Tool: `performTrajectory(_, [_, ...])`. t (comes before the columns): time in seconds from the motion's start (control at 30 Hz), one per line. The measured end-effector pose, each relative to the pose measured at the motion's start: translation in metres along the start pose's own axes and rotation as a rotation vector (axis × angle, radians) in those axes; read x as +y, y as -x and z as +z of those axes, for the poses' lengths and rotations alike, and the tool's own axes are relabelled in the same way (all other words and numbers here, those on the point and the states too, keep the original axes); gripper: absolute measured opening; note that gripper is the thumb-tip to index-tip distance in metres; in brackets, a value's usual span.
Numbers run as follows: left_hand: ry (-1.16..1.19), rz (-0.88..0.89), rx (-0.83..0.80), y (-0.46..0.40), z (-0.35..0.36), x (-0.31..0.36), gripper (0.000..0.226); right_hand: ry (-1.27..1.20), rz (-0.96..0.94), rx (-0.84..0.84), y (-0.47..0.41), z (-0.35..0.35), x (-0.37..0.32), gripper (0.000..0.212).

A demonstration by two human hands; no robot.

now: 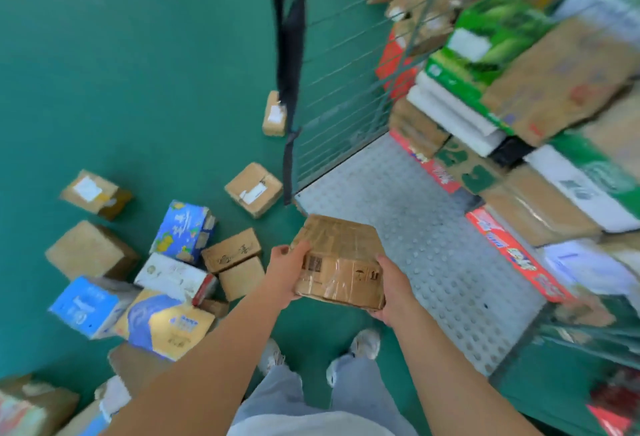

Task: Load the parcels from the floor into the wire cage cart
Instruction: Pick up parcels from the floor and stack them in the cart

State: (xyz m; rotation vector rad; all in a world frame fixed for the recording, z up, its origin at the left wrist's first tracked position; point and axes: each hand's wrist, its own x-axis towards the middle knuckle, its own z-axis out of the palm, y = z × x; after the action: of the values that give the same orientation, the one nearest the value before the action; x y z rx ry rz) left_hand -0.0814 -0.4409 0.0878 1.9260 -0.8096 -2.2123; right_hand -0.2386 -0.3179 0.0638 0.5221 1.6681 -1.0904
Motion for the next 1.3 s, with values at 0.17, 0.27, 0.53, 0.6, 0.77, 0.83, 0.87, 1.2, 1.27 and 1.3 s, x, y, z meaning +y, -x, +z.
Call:
performTrajectory(0.17, [-0.200,0.086,-0.127,0.043,0.112,-0.019,0.046,-0.257,-0.099,0.084,0.037,-0.122,-0.013,0.032])
performTrajectory(0.27, [-0.292,0.107,-0.238,0.065,0.185,-0.040,0.047,-0.355,-0.173,0.157,0.042,-0.204,-0.016,0.050])
performTrajectory(0.53, [-0.448,0.198,-0.467,0.104,0.355,-0.077,0.057,-0.639,-0.359,0.219,0.018,-0.380,-0.031,0.078])
performTrajectory(0.6, [-0.482,0.228,-0.506,0.104,0.387,-0.082,0.062,-0.681,-0.391,0.266,0.036,-0.399,-0.042,0.073])
performTrajectory(0.77, [-0.533,0.271,-0.553,0.124,0.444,-0.086,0.048,-0.723,-0.403,0.375,0.010,-0.454,-0.049,0.090])
performTrajectory(0.83, [-0.541,0.269,-0.593,0.127,0.465,-0.086,0.041,-0.728,-0.384,0.428,0.005,-0.469,-0.057,0.099])
performTrajectory(0.87, [-0.544,0.270,-0.611,0.128,0.475,-0.084,0.039,-0.715,-0.373,0.456,0.020,-0.468,-0.066,0.099])
performTrajectory(1.2, [-0.660,0.345,-0.743,0.118,0.591,-0.050,0.054,-0.768,-0.381,0.485,0.081,-0.471,-0.142,0.118])
performTrajectory(1.27, [-0.701,0.316,-0.762,0.118,0.614,-0.046,0.046,-0.815,-0.381,0.528,0.079,-0.482,-0.157,0.110])
performTrajectory(1.3, [-0.729,0.293,-0.771,0.118,0.625,-0.046,0.040,-0.823,-0.374,0.564,0.076,-0.489,-0.163,0.108])
